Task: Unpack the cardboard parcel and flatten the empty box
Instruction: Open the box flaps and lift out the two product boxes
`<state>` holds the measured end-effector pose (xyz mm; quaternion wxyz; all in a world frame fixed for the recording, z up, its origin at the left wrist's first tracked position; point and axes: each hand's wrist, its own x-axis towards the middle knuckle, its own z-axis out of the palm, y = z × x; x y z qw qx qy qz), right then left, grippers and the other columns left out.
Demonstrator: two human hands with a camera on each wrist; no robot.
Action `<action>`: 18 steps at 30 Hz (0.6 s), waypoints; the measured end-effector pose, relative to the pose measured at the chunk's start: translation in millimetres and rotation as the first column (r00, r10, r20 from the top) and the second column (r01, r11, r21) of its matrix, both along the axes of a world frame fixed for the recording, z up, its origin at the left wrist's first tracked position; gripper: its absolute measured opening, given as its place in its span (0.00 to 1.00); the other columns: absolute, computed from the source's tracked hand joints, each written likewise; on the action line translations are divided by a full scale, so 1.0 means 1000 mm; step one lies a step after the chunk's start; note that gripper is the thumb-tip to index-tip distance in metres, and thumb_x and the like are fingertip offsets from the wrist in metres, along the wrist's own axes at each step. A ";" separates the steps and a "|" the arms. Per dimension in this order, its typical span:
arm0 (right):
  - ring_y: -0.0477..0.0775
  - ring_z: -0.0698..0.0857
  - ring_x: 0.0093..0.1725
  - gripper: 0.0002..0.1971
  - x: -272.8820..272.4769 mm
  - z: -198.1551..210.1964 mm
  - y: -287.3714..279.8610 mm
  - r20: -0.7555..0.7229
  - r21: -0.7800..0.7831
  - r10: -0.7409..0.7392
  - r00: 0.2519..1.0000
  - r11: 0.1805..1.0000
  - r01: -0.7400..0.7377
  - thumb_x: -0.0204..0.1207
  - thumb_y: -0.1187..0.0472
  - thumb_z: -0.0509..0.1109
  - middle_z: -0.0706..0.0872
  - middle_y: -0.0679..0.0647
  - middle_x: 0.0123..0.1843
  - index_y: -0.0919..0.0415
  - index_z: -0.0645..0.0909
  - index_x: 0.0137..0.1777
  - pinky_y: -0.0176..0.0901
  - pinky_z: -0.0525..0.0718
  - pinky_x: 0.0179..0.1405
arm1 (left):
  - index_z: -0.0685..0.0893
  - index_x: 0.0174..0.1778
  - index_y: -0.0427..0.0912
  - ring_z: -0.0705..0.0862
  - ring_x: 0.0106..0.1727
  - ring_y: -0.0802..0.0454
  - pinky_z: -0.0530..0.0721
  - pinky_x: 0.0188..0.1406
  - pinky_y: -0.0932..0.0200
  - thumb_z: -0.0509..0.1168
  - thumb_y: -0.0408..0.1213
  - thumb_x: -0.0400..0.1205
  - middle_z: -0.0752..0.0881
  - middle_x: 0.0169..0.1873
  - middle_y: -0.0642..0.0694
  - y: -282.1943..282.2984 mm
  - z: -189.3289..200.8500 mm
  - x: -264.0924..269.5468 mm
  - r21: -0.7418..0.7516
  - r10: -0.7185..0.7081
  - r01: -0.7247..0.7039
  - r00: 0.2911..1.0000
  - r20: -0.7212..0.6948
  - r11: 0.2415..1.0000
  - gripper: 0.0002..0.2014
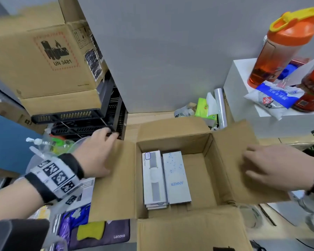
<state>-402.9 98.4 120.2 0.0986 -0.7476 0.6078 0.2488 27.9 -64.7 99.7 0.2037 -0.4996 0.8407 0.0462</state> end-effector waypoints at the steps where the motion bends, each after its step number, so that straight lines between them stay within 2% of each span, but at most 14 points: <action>1: 0.50 0.86 0.53 0.21 -0.009 -0.011 0.000 -0.031 0.043 -0.032 0.999 0.999 0.034 0.76 0.33 0.52 0.79 0.43 0.56 0.46 0.74 0.57 0.43 0.82 0.51 | 0.70 0.74 0.43 0.67 0.75 0.39 0.77 0.73 0.45 0.74 0.56 0.59 0.67 0.73 0.39 0.001 -0.006 0.008 -0.016 -0.058 0.061 0.990 0.129 0.998 0.47; 2: 0.50 0.86 0.54 0.24 -0.014 -0.024 -0.001 -0.030 0.087 -0.082 0.996 0.993 0.084 0.75 0.32 0.52 0.80 0.43 0.58 0.45 0.75 0.60 0.45 0.83 0.53 | 0.74 0.68 0.46 0.69 0.72 0.41 0.77 0.71 0.47 0.72 0.59 0.61 0.70 0.69 0.42 0.002 -0.014 0.014 0.039 -0.064 0.057 0.970 0.236 0.998 0.40; 3: 0.50 0.86 0.56 0.26 -0.017 -0.035 -0.001 -0.009 0.113 -0.136 0.991 0.984 0.136 0.74 0.30 0.53 0.81 0.43 0.60 0.44 0.76 0.63 0.45 0.83 0.55 | 0.76 0.67 0.48 0.71 0.71 0.43 0.77 0.69 0.50 0.70 0.59 0.65 0.72 0.67 0.45 0.003 -0.023 0.019 0.136 -0.048 0.014 0.966 0.254 0.991 0.35; 5: 0.51 0.86 0.58 0.29 -0.015 -0.056 -0.005 0.040 0.159 -0.231 0.972 0.962 0.222 0.74 0.28 0.53 0.84 0.45 0.62 0.43 0.76 0.66 0.47 0.83 0.57 | 0.79 0.66 0.51 0.79 0.66 0.48 0.81 0.66 0.52 0.68 0.53 0.73 0.79 0.66 0.47 0.008 -0.047 0.023 0.406 0.026 -0.089 0.987 0.159 0.910 0.25; 7: 0.51 0.86 0.54 0.30 -0.005 -0.077 -0.008 0.090 0.245 -0.304 0.948 0.930 0.275 0.74 0.27 0.53 0.86 0.49 0.57 0.48 0.78 0.63 0.46 0.84 0.55 | 0.81 0.58 0.49 0.85 0.57 0.50 0.85 0.60 0.53 0.62 0.50 0.75 0.87 0.60 0.45 0.016 -0.065 0.015 0.556 0.169 -0.151 0.985 0.019 0.817 0.18; 9: 0.49 0.86 0.49 0.31 0.009 -0.099 -0.010 0.192 0.351 -0.434 0.881 0.868 0.351 0.76 0.27 0.52 0.86 0.48 0.51 0.53 0.79 0.56 0.45 0.83 0.53 | 0.84 0.52 0.43 0.88 0.47 0.50 0.88 0.48 0.57 0.60 0.49 0.78 0.90 0.50 0.44 0.025 -0.079 -0.004 0.677 0.388 -0.238 0.918 -0.076 0.696 0.16; 11: 0.45 0.83 0.43 0.29 0.021 -0.121 -0.012 0.286 0.407 -0.554 0.782 0.809 0.424 0.75 0.26 0.51 0.84 0.46 0.45 0.52 0.77 0.47 0.44 0.82 0.52 | 0.85 0.47 0.38 0.89 0.36 0.52 0.86 0.34 0.63 0.63 0.49 0.75 0.89 0.41 0.42 0.038 -0.092 -0.026 0.761 0.594 -0.317 0.797 -0.109 0.565 0.17; 13: 0.45 0.78 0.38 0.25 0.028 -0.131 -0.014 0.312 0.399 -0.584 0.749 0.796 0.454 0.79 0.30 0.51 0.79 0.46 0.39 0.51 0.72 0.39 0.42 0.78 0.45 | 0.84 0.48 0.33 0.85 0.29 0.52 0.83 0.30 0.62 0.65 0.51 0.72 0.87 0.36 0.41 0.044 -0.102 -0.038 0.759 0.636 -0.338 0.761 -0.127 0.557 0.23; 15: 0.47 0.78 0.37 0.24 0.029 -0.130 -0.017 0.294 0.408 -0.598 0.746 0.784 0.469 0.81 0.34 0.51 0.79 0.48 0.37 0.53 0.72 0.38 0.41 0.77 0.42 | 0.81 0.47 0.32 0.84 0.26 0.51 0.81 0.27 0.61 0.62 0.49 0.73 0.86 0.33 0.42 0.042 -0.108 -0.039 0.738 0.601 -0.336 0.791 -0.116 0.585 0.21; 16: 0.47 0.79 0.37 0.25 0.029 -0.123 -0.018 0.261 0.406 -0.586 0.767 0.788 0.463 0.81 0.33 0.50 0.80 0.48 0.37 0.54 0.73 0.38 0.41 0.78 0.41 | 0.81 0.46 0.33 0.87 0.28 0.47 0.84 0.29 0.59 0.60 0.48 0.76 0.88 0.33 0.41 0.040 -0.105 -0.039 0.726 0.562 -0.339 0.824 -0.079 0.599 0.19; 17: 0.47 0.81 0.37 0.27 0.028 -0.115 -0.019 0.212 0.375 -0.559 0.801 0.804 0.462 0.80 0.32 0.50 0.81 0.48 0.36 0.54 0.74 0.38 0.41 0.80 0.42 | 0.82 0.44 0.34 0.90 0.34 0.43 0.86 0.36 0.56 0.58 0.50 0.79 0.91 0.36 0.39 0.038 -0.098 -0.040 0.693 0.494 -0.339 0.869 -0.028 0.636 0.20; 18: 0.48 0.82 0.37 0.28 0.029 -0.103 -0.022 0.158 0.289 -0.519 0.840 0.838 0.464 0.78 0.30 0.50 0.82 0.48 0.36 0.54 0.75 0.38 0.43 0.82 0.43 | 0.82 0.40 0.36 0.91 0.39 0.40 0.87 0.44 0.53 0.56 0.53 0.83 0.91 0.37 0.39 0.036 -0.088 -0.043 0.628 0.398 -0.327 0.917 0.030 0.706 0.22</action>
